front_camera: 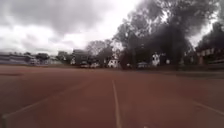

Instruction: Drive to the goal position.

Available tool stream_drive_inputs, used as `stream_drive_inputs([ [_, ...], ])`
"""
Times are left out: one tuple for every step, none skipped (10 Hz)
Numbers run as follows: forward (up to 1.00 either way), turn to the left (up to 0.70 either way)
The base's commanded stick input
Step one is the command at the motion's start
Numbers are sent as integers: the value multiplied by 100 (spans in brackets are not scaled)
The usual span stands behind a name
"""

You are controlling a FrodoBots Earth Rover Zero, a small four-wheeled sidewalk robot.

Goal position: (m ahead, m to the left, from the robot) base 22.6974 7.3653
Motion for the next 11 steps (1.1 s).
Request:
stream_drive_inputs([
  [70, 0],
  [70, 0],
  [70, 0],
  [70, 0],
  [70, 0],
  [70, 0],
  [70, 0],
  [70, 0],
  [70, 0],
  [70, 0],
  [70, 0],
])
